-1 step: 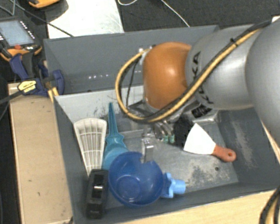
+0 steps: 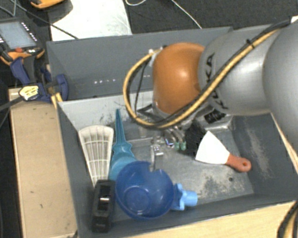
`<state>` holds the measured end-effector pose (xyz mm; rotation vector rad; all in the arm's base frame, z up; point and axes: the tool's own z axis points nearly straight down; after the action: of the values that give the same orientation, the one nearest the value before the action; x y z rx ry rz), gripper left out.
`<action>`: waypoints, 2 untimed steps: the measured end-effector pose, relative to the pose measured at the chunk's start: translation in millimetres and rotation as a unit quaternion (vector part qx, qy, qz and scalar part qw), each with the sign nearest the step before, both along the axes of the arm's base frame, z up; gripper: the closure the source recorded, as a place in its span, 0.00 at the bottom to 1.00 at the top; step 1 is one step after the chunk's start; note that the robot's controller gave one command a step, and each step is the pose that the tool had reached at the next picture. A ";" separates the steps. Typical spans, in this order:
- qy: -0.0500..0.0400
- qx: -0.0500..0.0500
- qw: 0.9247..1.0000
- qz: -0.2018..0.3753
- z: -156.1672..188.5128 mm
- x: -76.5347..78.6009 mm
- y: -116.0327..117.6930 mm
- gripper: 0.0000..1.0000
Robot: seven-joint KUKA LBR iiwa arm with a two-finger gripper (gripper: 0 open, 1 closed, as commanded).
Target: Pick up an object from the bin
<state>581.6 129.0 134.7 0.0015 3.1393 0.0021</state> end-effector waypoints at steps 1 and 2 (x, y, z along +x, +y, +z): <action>0.006 0.000 0.988 0.157 -63.2 -14.4 86.1 0.00; -0.001 0.000 0.972 0.236 -30.2 -30.3 71.1 0.00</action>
Offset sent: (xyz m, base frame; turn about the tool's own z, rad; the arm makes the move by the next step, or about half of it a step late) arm -0.0311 0.0710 -0.0316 -0.4775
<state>551.3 200.1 104.4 -0.7387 3.0502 0.0016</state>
